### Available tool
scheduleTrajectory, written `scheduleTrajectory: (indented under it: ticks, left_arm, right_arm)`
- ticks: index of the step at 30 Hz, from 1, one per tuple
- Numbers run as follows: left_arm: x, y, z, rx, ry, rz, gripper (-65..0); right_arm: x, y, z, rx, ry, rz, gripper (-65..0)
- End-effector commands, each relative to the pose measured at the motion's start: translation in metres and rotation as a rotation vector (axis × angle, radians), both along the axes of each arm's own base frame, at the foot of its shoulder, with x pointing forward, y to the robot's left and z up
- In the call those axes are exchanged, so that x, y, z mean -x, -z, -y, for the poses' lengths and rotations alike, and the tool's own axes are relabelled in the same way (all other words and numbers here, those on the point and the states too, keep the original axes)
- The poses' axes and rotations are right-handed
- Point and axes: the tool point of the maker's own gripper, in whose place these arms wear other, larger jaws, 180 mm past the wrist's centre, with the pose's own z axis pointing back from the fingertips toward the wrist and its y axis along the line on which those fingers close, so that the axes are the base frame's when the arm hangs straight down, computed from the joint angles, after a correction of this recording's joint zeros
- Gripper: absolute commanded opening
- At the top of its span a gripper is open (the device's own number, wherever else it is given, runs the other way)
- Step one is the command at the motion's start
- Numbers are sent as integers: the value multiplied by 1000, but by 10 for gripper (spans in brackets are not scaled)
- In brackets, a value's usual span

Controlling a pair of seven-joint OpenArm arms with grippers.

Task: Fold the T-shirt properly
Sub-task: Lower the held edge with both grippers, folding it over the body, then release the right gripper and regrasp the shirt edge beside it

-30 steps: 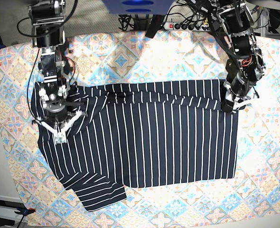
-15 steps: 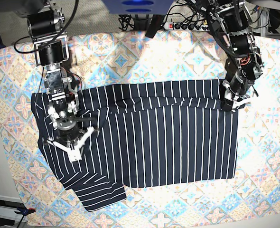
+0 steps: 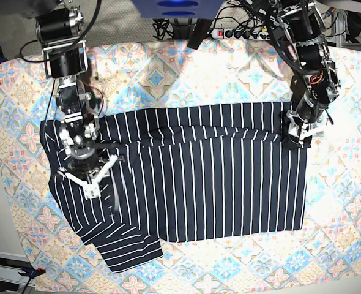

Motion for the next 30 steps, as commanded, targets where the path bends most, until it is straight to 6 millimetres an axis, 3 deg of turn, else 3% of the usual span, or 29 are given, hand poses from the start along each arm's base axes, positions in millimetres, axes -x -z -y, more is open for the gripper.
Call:
scheduleTrajectory:
  ticks: [1, 5, 7, 11, 14, 18, 22, 30]
  left_arm:
    - [-6, -13, -5, -11, -3, 44, -289]
    - [3, -14, -6, -23, 5, 39, -289]
    - [6, -25, -4, -43, 19, 63, -289]
    - [22, -40, 11, -28, 50, 96, -289]
    - [36, -35, 17, 7, 60, 75, -289]
    - [48, -22, 26, 79, 31, 55, -289]
    - [56, -7, 29, 143, 5, 23, -289]
    - [82, 7, 38, 224, -35, -14, -289]
  right_arm:
    - [-10, -23, 12, 12, 22, 71, -462]
    - [11, -25, 39, 3, 97, 82, -458]
    - [26, -25, 51, 4, 129, 84, -458]
    - [67, -3, 65, 19, 169, -8, -458]
    - [92, 9, 80, 76, 170, -99, -458]
    - [115, 23, 83, 89, 170, -156, -458]
    - [124, 23, 85, 105, 162, -168, -458]
    - [123, 19, 84, 105, 158, -156, -458]
